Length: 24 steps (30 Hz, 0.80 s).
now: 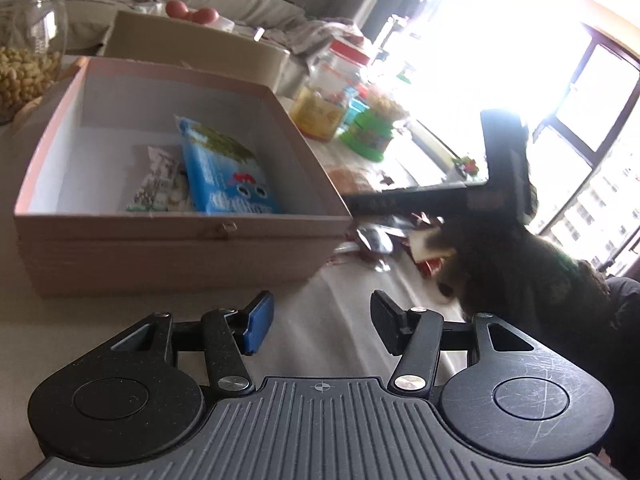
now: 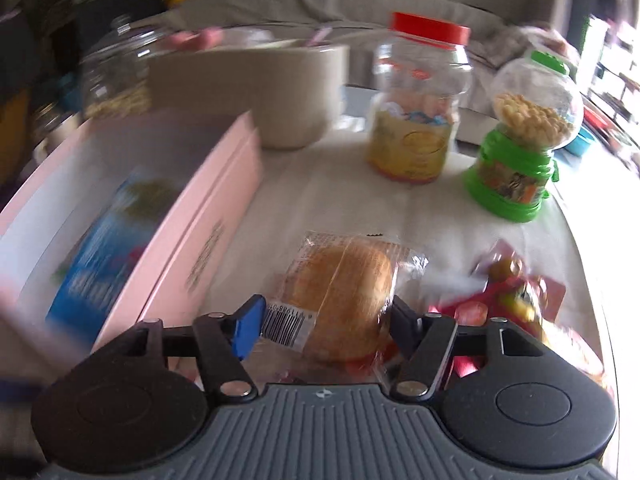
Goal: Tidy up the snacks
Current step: 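Grasp the wrapped bread bun with the left gripper while the right gripper grasps the swirl lollipop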
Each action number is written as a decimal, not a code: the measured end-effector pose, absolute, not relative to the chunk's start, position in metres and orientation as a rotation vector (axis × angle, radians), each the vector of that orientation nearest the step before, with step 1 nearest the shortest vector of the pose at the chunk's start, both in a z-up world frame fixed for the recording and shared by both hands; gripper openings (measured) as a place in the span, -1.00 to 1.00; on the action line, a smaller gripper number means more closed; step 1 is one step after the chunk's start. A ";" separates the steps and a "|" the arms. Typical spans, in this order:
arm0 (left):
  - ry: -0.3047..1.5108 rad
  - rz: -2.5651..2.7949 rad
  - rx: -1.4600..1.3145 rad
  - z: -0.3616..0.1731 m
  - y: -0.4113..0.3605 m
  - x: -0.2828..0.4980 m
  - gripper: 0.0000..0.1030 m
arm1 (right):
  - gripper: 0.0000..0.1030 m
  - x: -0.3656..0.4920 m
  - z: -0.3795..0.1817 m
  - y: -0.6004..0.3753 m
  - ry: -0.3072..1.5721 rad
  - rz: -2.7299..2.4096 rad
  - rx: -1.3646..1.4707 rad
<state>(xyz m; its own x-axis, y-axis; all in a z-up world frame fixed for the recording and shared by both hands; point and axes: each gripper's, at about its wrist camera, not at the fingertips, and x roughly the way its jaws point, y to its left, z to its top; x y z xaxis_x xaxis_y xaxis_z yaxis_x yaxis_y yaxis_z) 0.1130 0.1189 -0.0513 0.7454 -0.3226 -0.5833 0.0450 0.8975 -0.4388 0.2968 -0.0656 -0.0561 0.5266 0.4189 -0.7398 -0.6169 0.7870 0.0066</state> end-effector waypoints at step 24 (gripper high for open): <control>0.795 -0.389 -0.289 -0.047 0.035 0.106 0.15 | 0.72 0.126 -0.063 -0.205 0.747 0.651 -0.368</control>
